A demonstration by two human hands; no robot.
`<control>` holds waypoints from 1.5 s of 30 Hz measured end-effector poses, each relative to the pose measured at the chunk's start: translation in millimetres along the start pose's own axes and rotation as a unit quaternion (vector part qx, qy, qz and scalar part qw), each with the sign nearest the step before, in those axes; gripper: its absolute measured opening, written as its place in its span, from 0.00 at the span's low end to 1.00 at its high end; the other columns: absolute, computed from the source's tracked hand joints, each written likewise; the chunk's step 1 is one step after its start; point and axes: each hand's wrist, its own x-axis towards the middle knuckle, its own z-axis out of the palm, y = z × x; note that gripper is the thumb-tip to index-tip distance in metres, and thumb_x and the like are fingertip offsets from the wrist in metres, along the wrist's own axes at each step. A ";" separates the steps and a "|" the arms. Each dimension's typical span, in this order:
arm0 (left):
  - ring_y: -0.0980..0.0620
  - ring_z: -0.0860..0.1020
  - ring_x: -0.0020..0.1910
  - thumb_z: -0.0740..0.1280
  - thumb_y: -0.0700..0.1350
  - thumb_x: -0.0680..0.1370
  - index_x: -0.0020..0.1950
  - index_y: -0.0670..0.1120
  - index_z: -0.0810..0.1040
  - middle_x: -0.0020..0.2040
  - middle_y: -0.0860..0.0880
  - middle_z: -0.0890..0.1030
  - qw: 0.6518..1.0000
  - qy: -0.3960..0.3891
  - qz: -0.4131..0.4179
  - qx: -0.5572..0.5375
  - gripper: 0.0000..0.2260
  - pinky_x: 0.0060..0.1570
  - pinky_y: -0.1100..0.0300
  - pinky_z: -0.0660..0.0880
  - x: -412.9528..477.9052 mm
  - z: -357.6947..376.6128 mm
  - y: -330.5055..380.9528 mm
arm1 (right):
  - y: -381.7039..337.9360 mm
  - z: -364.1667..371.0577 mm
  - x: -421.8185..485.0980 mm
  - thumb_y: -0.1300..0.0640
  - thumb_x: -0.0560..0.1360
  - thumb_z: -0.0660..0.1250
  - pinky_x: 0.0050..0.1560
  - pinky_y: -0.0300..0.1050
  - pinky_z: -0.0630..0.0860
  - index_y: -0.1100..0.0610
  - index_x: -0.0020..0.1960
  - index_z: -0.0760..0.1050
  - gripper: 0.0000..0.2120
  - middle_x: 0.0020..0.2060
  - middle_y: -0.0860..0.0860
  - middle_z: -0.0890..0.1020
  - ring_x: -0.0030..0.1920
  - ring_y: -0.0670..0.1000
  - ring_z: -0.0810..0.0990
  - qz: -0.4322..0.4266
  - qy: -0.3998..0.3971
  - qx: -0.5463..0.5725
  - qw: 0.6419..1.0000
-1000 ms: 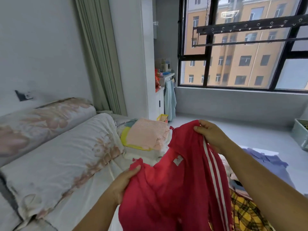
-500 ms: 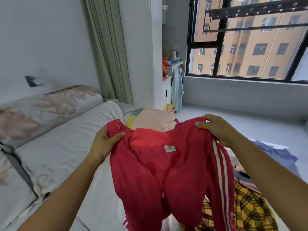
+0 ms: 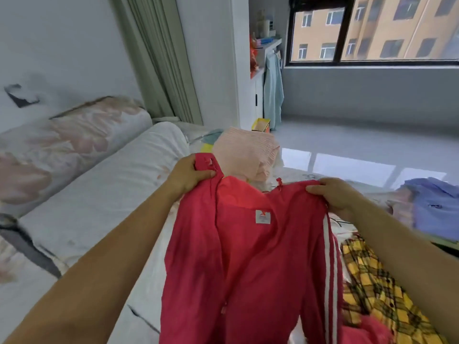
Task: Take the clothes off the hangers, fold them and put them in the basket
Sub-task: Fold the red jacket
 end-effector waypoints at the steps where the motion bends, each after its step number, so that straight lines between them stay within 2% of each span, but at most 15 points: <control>1: 0.48 0.77 0.52 0.72 0.40 0.72 0.60 0.42 0.76 0.53 0.46 0.79 1.000 -0.016 -0.020 0.003 0.17 0.52 0.59 0.72 22.4 10.0 -16.6 | 7.4 6.7 17.2 0.66 0.76 0.63 0.34 0.38 0.77 0.65 0.53 0.75 0.07 0.41 0.56 0.79 0.34 0.49 0.78 0.006 0.022 0.007 1.000; 4: 0.47 0.74 0.59 0.71 0.48 0.73 0.66 0.40 0.69 0.60 0.45 0.74 0.992 -0.062 -0.104 0.022 0.25 0.56 0.62 0.69 77.1 39.3 -69.6 | 37.5 28.4 64.7 0.63 0.78 0.62 0.31 0.32 0.72 0.59 0.56 0.73 0.07 0.45 0.55 0.78 0.40 0.49 0.75 0.025 0.075 0.007 0.997; 5: 0.49 0.72 0.58 0.71 0.47 0.74 0.67 0.39 0.67 0.60 0.46 0.72 0.989 -0.080 -0.123 0.016 0.26 0.50 0.68 0.67 87.8 49.1 -89.1 | 52.6 37.2 78.8 0.62 0.78 0.63 0.33 0.32 0.71 0.58 0.55 0.72 0.07 0.45 0.55 0.78 0.41 0.48 0.74 0.036 0.082 0.007 0.996; 7: 0.52 0.72 0.52 0.70 0.42 0.74 0.65 0.38 0.68 0.54 0.46 0.72 0.979 -0.134 -0.151 -0.003 0.22 0.39 0.71 0.69 93.0 70.7 -134.9 | 92.7 56.9 101.6 0.61 0.77 0.63 0.36 0.38 0.69 0.58 0.52 0.76 0.05 0.42 0.55 0.78 0.40 0.50 0.73 0.071 0.081 -0.009 0.994; 10: 0.54 0.75 0.45 0.73 0.39 0.72 0.52 0.42 0.75 0.45 0.46 0.77 0.958 -0.221 -0.183 -0.001 0.12 0.49 0.61 0.72 69.6 108.0 -214.9 | 163.4 93.9 114.9 0.65 0.78 0.61 0.29 0.36 0.69 0.57 0.38 0.74 0.11 0.32 0.54 0.74 0.28 0.47 0.74 0.170 0.071 -0.028 0.982; 13: 0.70 0.74 0.31 0.72 0.38 0.71 0.39 0.52 0.74 0.36 0.53 0.77 0.930 -0.298 -0.215 0.018 0.11 0.41 0.67 0.70 25.0 138.3 -279.3 | 224.0 137.6 102.3 0.67 0.78 0.59 0.21 0.31 0.67 0.59 0.38 0.71 0.11 0.28 0.54 0.75 0.19 0.40 0.73 0.271 0.063 -0.001 0.961; 16: 0.67 0.73 0.28 0.67 0.35 0.74 0.38 0.53 0.74 0.33 0.56 0.76 0.900 -0.349 -0.260 0.012 0.13 0.36 0.70 0.69 -23.1 163.6 -322.0 | 272.4 172.6 91.6 0.67 0.78 0.59 0.22 0.32 0.69 0.60 0.39 0.71 0.09 0.29 0.54 0.76 0.20 0.41 0.73 0.334 0.042 0.018 0.941; 18: 0.64 0.74 0.31 0.67 0.35 0.75 0.38 0.54 0.75 0.29 0.57 0.77 0.890 -0.347 -0.295 0.001 0.13 0.37 0.67 0.70 -47.5 178.8 -344.4 | 299.0 191.2 91.4 0.68 0.77 0.60 0.21 0.33 0.68 0.61 0.36 0.71 0.11 0.24 0.51 0.76 0.19 0.42 0.73 0.353 0.030 0.015 0.935; 21: 0.68 0.75 0.31 0.67 0.38 0.73 0.39 0.55 0.76 0.28 0.64 0.79 0.891 -0.328 -0.314 -0.014 0.12 0.40 0.66 0.71 -66.5 199.4 -368.5 | 331.1 219.0 105.6 0.69 0.77 0.59 0.19 0.34 0.66 0.60 0.34 0.71 0.14 0.22 0.52 0.75 0.18 0.42 0.72 0.367 0.008 0.003 0.930; 24: 0.71 0.75 0.31 0.65 0.35 0.75 0.41 0.57 0.75 0.31 0.69 0.79 0.893 -0.321 -0.313 -0.029 0.15 0.40 0.70 0.71 -75.8 218.0 -392.0 | 360.5 239.6 130.2 0.61 0.79 0.60 0.20 0.37 0.70 0.60 0.33 0.70 0.15 0.24 0.54 0.75 0.20 0.47 0.74 0.384 0.022 -0.003 0.923; 27: 0.71 0.76 0.34 0.66 0.38 0.75 0.43 0.57 0.76 0.34 0.69 0.79 0.898 -0.312 -0.308 -0.037 0.12 0.41 0.70 0.72 -78.3 230.1 -408.2 | 384.0 244.9 150.0 0.54 0.77 0.64 0.26 0.43 0.74 0.62 0.31 0.71 0.18 0.24 0.56 0.77 0.26 0.55 0.76 0.421 0.048 -0.014 0.906; 31: 0.70 0.76 0.35 0.65 0.32 0.75 0.43 0.57 0.76 0.38 0.58 0.81 0.903 -0.283 -0.321 -0.036 0.17 0.41 0.71 0.72 -76.6 243.8 -425.1 | 397.4 242.4 157.4 0.60 0.76 0.66 0.22 0.36 0.64 0.59 0.29 0.71 0.16 0.22 0.53 0.76 0.22 0.49 0.70 0.444 0.036 -0.009 0.895; 36: 0.74 0.73 0.41 0.71 0.35 0.72 0.51 0.47 0.79 0.41 0.58 0.75 0.923 -0.254 -0.288 -0.020 0.11 0.43 0.77 0.67 -63.2 264.6 -417.7 | 369.9 222.3 150.2 0.58 0.77 0.65 0.18 0.32 0.55 0.58 0.35 0.73 0.11 0.22 0.48 0.72 0.18 0.41 0.64 0.459 -0.030 0.051 0.886; 40: 0.63 0.73 0.35 0.73 0.37 0.69 0.48 0.48 0.79 0.38 0.58 0.72 0.936 -0.212 -0.280 0.009 0.11 0.40 0.71 0.66 -62.7 279.8 -401.1 | 360.8 216.1 147.3 0.62 0.77 0.63 0.16 0.29 0.57 0.60 0.37 0.74 0.11 0.20 0.47 0.73 0.17 0.40 0.66 0.495 -0.031 0.137 0.857; 45: 0.54 0.75 0.42 0.70 0.36 0.72 0.45 0.46 0.81 0.37 0.61 0.72 0.946 -0.181 -0.265 0.037 0.06 0.44 0.64 0.67 -64.2 283.4 -392.2 | 356.5 219.4 141.3 0.63 0.78 0.62 0.16 0.30 0.58 0.61 0.37 0.74 0.11 0.21 0.49 0.74 0.17 0.40 0.68 0.506 -0.008 0.173 0.845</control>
